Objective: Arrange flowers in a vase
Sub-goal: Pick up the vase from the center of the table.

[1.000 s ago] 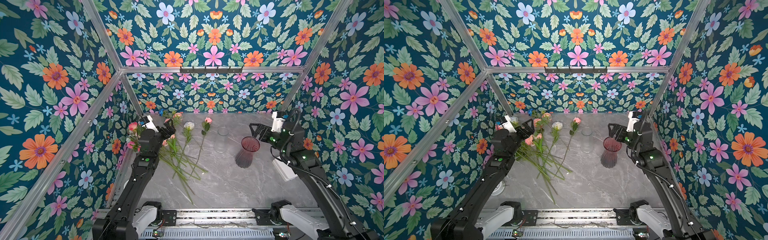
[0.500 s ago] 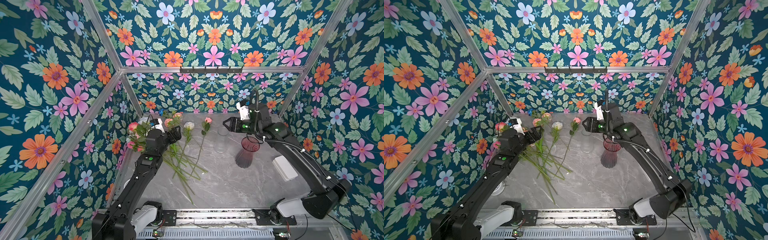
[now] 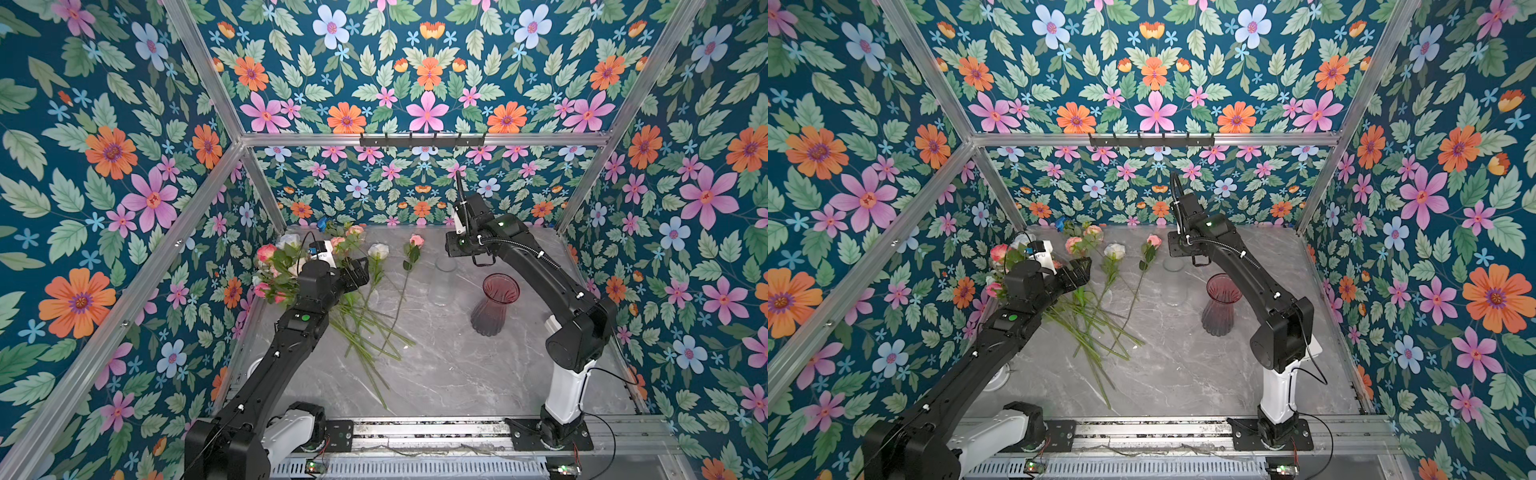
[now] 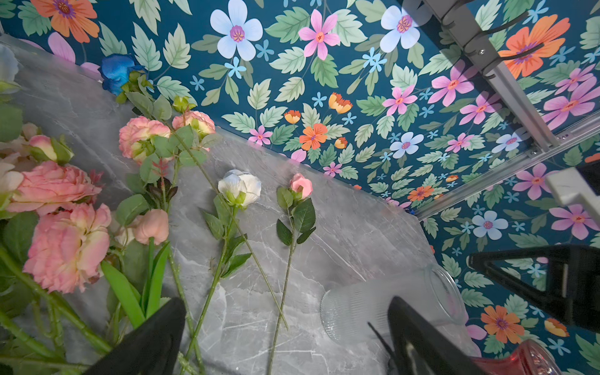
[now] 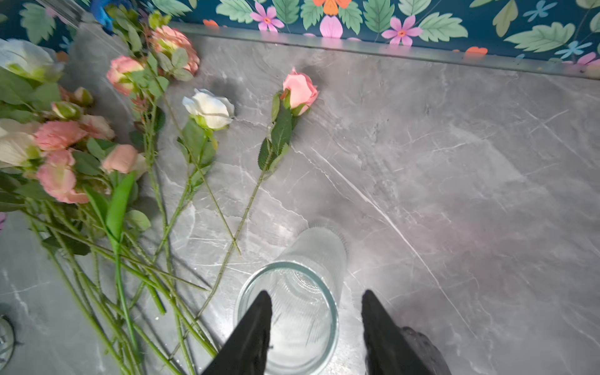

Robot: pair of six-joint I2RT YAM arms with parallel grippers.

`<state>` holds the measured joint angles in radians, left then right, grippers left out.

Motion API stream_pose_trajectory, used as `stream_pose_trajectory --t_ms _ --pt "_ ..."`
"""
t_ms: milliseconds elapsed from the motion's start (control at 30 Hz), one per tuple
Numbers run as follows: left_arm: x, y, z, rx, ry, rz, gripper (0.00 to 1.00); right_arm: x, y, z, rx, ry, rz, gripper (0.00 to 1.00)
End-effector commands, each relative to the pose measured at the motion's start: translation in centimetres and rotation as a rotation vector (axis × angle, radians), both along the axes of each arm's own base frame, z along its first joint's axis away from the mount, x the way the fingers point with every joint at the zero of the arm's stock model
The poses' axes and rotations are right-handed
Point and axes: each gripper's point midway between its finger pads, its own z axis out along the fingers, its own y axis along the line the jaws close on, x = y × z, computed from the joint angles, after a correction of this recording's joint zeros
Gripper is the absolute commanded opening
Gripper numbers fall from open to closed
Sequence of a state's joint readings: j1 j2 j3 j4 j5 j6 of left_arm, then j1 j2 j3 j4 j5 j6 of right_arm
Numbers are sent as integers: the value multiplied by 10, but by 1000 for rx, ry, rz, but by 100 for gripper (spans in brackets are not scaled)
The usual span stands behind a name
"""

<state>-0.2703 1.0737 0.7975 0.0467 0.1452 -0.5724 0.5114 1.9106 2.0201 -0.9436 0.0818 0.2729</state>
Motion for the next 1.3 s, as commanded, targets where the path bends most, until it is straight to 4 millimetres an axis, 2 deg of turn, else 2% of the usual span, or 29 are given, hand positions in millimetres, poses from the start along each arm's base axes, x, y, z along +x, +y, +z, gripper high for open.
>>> stream_pose_trajectory --t_ms 0,67,233,567,833,967,1133,1267 --pt "2 1 4 16 -15 4 99 -10 -5 -17 -61 65 31 47" --pt "2 1 4 19 -16 3 98 -11 -2 -26 -55 90 43 51" --pt "3 0 3 21 -11 0 99 -12 -2 -37 -51 122 52 50" --pt "3 2 5 25 -17 7 100 -16 -2 -55 -62 185 94 26" --pt "3 3 6 28 -19 11 100 -21 0 -50 -74 205 129 0" --pt "3 3 8 32 -24 14 100 -30 5 -47 -90 202 151 0" --pt "2 2 8 32 -22 6 100 -46 18 -45 -133 188 199 0" --pt "2 2 9 33 -24 6 99 -59 32 -36 -133 169 240 0"
